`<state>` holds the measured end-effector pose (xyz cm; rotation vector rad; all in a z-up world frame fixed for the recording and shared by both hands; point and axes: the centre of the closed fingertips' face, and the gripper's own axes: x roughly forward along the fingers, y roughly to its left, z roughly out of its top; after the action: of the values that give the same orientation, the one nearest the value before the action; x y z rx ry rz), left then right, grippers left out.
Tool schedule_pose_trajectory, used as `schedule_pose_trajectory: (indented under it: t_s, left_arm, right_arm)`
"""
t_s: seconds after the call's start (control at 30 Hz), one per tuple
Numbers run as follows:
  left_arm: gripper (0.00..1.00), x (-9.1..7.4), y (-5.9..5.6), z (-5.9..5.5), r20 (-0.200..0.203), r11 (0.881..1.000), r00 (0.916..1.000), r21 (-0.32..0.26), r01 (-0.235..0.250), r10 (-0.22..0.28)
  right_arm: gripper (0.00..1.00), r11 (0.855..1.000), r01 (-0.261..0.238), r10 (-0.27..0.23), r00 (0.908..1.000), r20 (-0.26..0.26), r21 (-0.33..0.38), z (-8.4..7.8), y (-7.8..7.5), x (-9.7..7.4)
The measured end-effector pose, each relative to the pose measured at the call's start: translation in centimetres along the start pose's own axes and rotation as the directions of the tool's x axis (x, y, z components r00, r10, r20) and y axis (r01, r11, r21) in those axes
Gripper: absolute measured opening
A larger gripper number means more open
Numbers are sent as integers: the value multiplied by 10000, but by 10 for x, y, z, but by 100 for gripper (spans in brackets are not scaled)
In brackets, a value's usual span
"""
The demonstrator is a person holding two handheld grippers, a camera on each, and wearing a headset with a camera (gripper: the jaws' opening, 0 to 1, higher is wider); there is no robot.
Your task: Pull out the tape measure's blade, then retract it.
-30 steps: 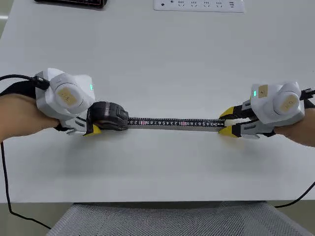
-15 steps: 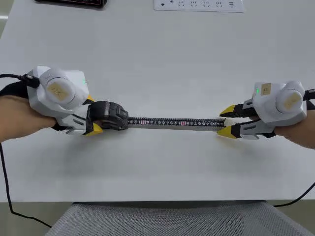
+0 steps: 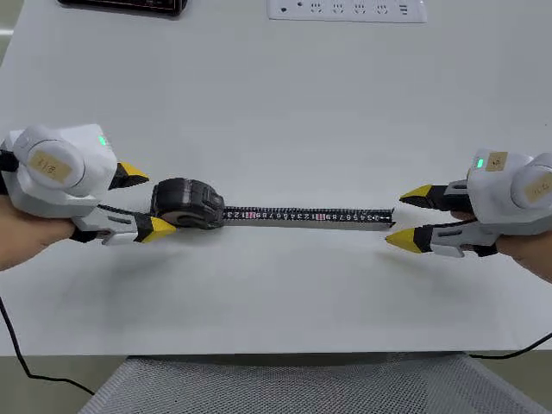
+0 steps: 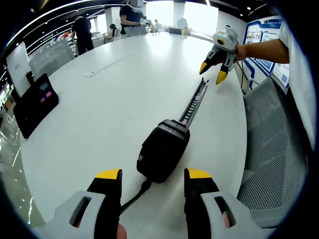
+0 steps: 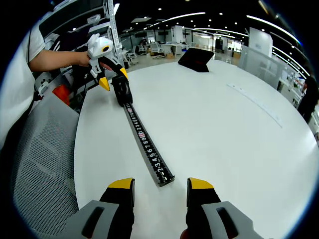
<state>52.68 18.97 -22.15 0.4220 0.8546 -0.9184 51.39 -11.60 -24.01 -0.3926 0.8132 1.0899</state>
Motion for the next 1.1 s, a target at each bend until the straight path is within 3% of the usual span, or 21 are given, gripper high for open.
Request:
schedule_pose_trajectory:
  t_s: [0.37,1.1]
  left_arm:
    - [50,-15,-2,-2,626,9955,9971,-871,-377,433]
    - [66,-37,-14,-19,1459,9793,9841,-1893,-723,1008]
  right_arm:
    - [48,9983,458,-467,9986,240,372,1,4,-9]
    - [63,9915,983,-1012,9944,309,849,-11,12,-27]
